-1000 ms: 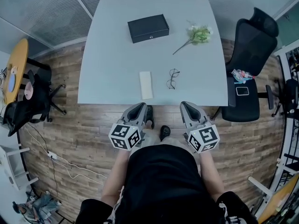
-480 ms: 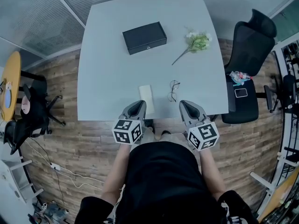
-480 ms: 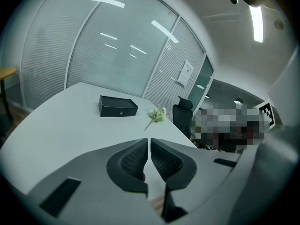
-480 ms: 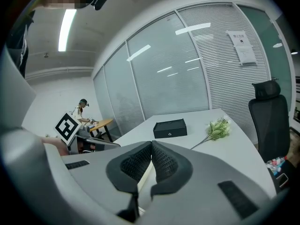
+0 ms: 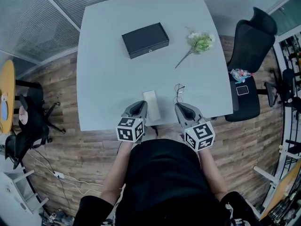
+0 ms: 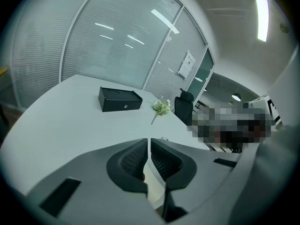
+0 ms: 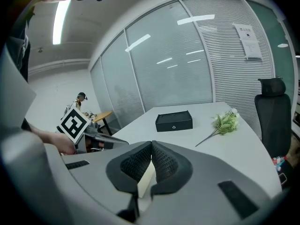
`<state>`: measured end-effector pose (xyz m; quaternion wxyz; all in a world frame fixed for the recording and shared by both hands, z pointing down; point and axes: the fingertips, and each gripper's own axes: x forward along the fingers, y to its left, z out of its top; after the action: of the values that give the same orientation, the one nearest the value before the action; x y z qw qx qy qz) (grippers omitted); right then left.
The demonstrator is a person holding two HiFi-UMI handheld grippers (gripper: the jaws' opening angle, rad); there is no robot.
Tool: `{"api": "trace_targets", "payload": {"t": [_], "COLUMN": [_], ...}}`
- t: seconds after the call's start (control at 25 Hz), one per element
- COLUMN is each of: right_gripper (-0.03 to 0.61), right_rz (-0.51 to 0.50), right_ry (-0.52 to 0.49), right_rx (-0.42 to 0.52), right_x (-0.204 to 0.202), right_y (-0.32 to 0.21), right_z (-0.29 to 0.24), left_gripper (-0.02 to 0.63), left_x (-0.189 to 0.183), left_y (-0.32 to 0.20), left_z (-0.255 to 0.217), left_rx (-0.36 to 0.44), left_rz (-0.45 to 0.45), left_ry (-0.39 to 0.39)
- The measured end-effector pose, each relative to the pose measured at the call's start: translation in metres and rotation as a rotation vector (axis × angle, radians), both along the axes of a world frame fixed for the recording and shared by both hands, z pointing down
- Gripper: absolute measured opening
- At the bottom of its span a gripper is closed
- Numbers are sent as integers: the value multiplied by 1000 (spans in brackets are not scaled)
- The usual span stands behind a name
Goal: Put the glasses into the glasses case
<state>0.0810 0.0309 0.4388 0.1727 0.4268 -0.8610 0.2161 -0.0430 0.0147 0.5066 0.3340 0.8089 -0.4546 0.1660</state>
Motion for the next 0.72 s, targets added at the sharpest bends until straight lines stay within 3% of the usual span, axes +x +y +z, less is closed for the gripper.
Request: {"api": "trace_targets", "payload": {"t": [0.4, 0.72], "right_gripper": [18, 51], "right_rz": [11, -21], "right_ry": [60, 44], "right_rx": [-136, -227], "right_x": [-31, -40], "right_y": [-1, -7], "right_z": [51, 80], "left_gripper": [31, 31], "left_x": [-10, -6], "left_y": [-4, -3], "left_z": [36, 64], "left_rx": [-87, -171], "left_rz": [114, 119], "left_ry": [-4, -22]}}
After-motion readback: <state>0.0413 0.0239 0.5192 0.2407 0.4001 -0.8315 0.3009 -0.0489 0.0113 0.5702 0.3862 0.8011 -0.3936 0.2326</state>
